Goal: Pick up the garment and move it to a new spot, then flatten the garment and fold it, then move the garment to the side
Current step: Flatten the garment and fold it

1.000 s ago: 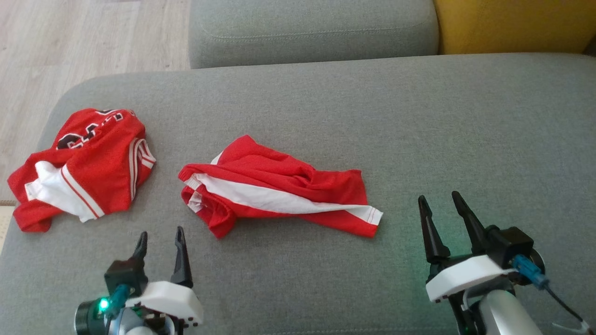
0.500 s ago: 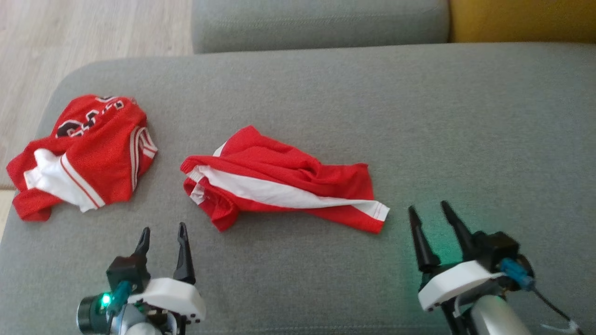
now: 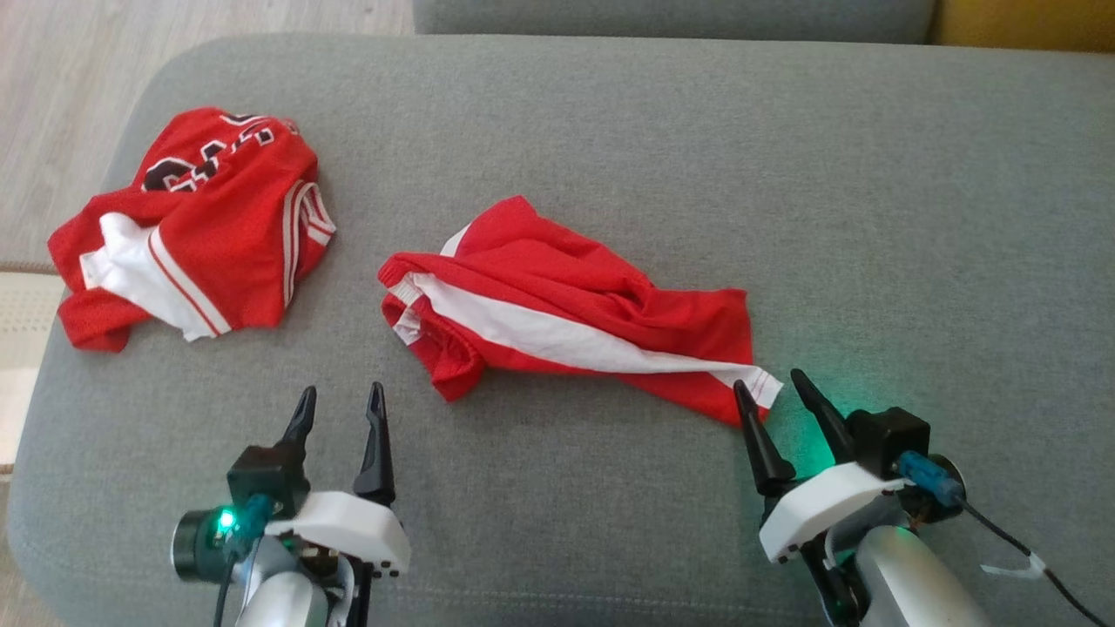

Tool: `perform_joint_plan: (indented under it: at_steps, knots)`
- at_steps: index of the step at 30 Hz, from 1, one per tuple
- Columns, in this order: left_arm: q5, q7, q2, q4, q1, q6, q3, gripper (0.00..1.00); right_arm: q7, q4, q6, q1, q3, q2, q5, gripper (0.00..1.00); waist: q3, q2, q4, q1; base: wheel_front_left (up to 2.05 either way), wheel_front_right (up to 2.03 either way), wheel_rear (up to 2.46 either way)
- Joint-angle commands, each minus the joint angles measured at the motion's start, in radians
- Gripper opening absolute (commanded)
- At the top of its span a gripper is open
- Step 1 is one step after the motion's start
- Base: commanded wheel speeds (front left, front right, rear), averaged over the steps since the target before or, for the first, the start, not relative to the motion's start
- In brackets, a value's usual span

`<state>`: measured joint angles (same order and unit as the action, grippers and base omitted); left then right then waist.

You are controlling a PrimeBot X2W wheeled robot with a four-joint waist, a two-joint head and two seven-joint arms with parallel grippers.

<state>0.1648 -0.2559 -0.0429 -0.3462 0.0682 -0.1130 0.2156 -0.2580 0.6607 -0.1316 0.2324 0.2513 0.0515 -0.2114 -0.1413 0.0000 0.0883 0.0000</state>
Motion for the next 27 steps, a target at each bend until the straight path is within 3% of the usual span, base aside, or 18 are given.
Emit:
perform_joint_plan:
  at_steps: [1,9,15,23,24,27]
  knots:
    - [0.009,-0.006,-0.007,0.033,0.044,0.002,-0.026,1.0,-0.004,-0.015,0.001,0.032,0.022,-0.001,-0.004,1.0,-0.005,0.0,0.005,0.0,0.0,0.0,0.0]
    - [0.017,-0.006,-0.007,0.035,0.048,0.001,-0.017,1.0,-0.004,0.005,0.001,0.033,0.015,-0.001,-0.007,1.0,-0.01,0.0,-0.002,0.0,0.0,0.0,0.0]
    - [0.021,-0.006,-0.007,0.034,0.055,0.002,-0.008,1.0,-0.004,0.009,0.001,0.033,0.017,-0.001,-0.016,0.82,-0.015,0.0,-0.006,0.0,0.0,0.0,0.0]
    - [0.023,-0.006,-0.007,0.031,0.059,0.004,-0.006,1.0,-0.004,-0.002,0.001,0.026,0.035,-0.001,-0.032,0.76,-0.022,0.0,-0.006,0.0,0.0,0.0,0.0]
    - [0.023,-0.006,-0.007,0.031,0.059,0.004,-0.007,1.0,-0.004,-0.004,0.001,0.026,0.039,-0.001,-0.035,0.73,-0.023,0.0,-0.006,0.0,0.0,0.0,0.0]
    - [0.023,-0.006,-0.007,0.032,0.061,0.004,-0.008,1.0,-0.004,-0.007,0.001,0.029,0.05,-0.001,-0.039,0.5,-0.027,0.0,-0.006,0.0,0.0,0.0,0.0]
